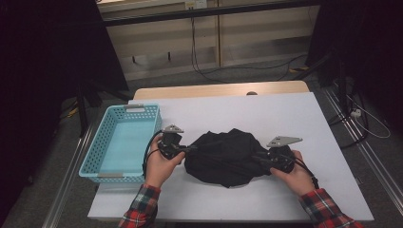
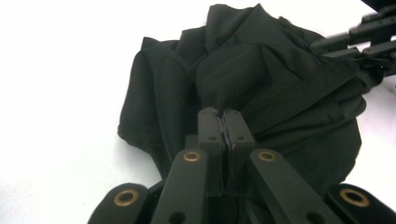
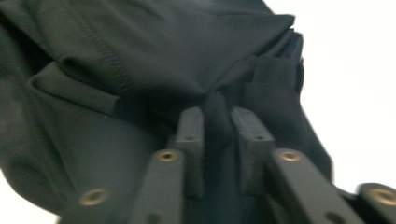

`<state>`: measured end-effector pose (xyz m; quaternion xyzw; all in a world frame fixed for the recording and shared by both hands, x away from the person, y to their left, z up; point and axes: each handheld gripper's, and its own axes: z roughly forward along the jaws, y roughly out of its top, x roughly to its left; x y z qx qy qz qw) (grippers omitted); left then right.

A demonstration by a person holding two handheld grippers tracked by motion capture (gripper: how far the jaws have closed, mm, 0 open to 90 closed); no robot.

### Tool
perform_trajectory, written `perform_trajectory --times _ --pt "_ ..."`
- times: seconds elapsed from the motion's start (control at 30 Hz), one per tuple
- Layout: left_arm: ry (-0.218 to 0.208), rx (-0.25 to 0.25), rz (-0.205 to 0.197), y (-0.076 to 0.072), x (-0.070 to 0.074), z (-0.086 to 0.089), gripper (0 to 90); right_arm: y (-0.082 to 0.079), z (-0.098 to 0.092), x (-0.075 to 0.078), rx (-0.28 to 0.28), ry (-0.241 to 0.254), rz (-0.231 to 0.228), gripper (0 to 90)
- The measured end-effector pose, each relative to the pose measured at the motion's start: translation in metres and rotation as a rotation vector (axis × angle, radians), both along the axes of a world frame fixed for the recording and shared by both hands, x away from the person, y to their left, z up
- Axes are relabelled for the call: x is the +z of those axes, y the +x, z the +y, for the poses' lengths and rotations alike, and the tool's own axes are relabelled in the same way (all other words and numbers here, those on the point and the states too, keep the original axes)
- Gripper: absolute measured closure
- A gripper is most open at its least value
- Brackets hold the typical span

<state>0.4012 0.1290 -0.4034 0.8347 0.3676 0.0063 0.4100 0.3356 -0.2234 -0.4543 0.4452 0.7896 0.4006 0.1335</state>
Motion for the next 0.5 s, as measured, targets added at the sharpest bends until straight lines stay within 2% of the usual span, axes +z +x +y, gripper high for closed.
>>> perform_trajectory --times 0.07,0.13,0.17,0.2,0.27,0.37,0.5 --pt "-0.006 0.011 0.001 0.001 0.0 0.0 87.7 -0.001 0.002 -0.001 0.024 0.039 0.012 83.6" --pt "-0.009 0.015 -0.017 0.002 0.0 -0.001 84.5 -0.003 0.005 0.0 0.051 0.069 0.023 84.9" --pt "-0.004 0.014 -0.042 0.004 0.0 -0.002 77.9 -0.004 0.007 0.0 0.062 0.076 0.03 85.1" --pt "0.005 0.027 -0.06 0.004 0.0 -0.004 67.3 -0.005 0.009 -0.001 0.075 0.079 0.032 85.1" --pt "-0.005 0.034 -0.053 0.006 0.0 -0.009 55.3 -0.007 0.014 -0.001 0.094 0.094 0.044 85.3" --pt "0.0 0.026 -0.082 0.006 -0.001 -0.022 35.3 -0.01 0.022 -0.002 0.119 0.113 0.052 85.4" --pt "-0.015 -0.009 -0.077 0.005 -0.006 -0.044 26.8 -0.013 0.031 -0.001 0.158 0.115 0.045 85.4"
